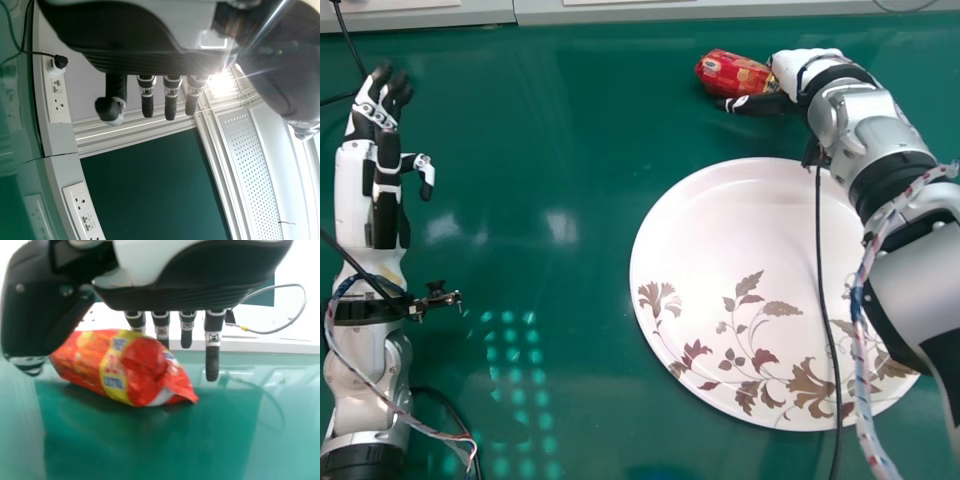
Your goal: Pick up biscuit and place it in the plate
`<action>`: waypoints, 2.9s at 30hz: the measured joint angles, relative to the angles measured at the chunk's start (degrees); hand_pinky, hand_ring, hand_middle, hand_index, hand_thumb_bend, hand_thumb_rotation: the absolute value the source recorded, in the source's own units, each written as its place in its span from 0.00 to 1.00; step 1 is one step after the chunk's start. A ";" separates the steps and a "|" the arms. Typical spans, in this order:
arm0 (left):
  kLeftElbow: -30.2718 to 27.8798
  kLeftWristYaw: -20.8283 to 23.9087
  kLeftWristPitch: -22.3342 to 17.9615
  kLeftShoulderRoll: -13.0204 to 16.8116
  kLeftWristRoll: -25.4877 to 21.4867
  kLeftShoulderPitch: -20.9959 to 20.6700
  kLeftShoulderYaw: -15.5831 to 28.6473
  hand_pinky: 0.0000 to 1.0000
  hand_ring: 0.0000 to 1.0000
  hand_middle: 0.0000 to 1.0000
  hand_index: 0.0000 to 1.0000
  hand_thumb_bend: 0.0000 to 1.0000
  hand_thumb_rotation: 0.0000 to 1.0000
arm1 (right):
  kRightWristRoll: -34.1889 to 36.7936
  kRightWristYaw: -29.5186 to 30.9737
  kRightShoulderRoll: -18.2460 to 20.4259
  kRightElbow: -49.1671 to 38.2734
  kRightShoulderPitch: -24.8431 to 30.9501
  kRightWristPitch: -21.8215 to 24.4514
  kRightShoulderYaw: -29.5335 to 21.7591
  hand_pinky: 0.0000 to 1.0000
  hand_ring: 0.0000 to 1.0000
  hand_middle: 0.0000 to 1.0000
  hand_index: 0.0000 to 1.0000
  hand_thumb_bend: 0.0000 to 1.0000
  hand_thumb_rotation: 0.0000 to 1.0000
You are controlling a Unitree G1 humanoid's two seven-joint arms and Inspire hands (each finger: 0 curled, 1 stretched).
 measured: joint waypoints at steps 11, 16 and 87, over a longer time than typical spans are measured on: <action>-3.16 0.92 0.71 0.27 1.37 2.21 0.57 0.00 1.00 1.00 1.00 1.00 0.93 | -5.12 -13.76 0.24 1.05 2.39 -2.08 4.90 0.11 0.17 0.47 0.49 0.53 0.00; -3.15 1.23 -0.24 0.28 1.67 2.54 0.95 0.00 1.00 0.98 1.00 1.00 0.93 | -4.69 -14.29 0.43 1.28 2.43 -2.77 4.55 0.11 0.16 0.47 0.48 0.53 0.00; 10.41 -3.37 -2.92 -0.42 0.58 -3.87 -0.69 0.00 1.00 0.96 1.00 1.00 0.85 | 6.99 0.18 -29.78 -74.68 47.78 -11.17 -29.77 0.07 0.11 0.47 0.47 0.52 0.00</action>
